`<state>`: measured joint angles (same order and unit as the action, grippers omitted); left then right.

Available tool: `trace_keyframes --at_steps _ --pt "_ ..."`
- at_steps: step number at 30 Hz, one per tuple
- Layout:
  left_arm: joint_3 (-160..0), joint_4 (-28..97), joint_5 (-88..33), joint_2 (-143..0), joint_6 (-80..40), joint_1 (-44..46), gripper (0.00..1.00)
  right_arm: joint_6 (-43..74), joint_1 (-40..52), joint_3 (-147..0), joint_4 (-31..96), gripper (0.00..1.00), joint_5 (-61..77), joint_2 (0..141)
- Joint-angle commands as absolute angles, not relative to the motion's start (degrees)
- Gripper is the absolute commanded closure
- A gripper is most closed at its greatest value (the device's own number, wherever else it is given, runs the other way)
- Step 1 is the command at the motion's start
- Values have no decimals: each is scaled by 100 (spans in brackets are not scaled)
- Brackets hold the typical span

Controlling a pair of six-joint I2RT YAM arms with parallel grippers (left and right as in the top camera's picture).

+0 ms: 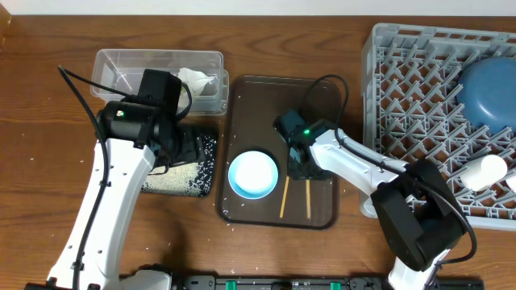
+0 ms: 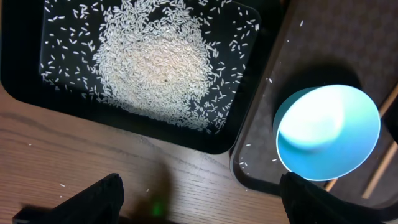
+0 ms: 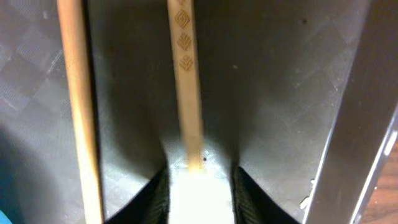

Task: Sort waste into correct bins and load items into the dishwasher rack
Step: 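Reach the right gripper to the chopsticks and grasp one, then carry the chopstick to the rack and drop it in the side slot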

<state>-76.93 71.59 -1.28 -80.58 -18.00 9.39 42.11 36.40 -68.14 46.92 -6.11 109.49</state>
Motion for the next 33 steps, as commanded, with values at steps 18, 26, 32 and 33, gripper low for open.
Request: trace_keyframes --at_steps 18,26,32,33 --pt "-7666 7177 -62 -8084 -1809 917 17 2510 2626 -7426 5122 99 -104 10339" --pt "-7666 7177 -62 -8084 -1809 917 17 1531 1321 -7819 5328 99 -106 9013" --pt "-7666 7157 -62 -8084 -1809 917 16 740 167 -7787 5693 99 71 8901" --pt "-7666 7153 -62 -8084 -1811 917 16 615 38 -7778 5739 99 200 8945"
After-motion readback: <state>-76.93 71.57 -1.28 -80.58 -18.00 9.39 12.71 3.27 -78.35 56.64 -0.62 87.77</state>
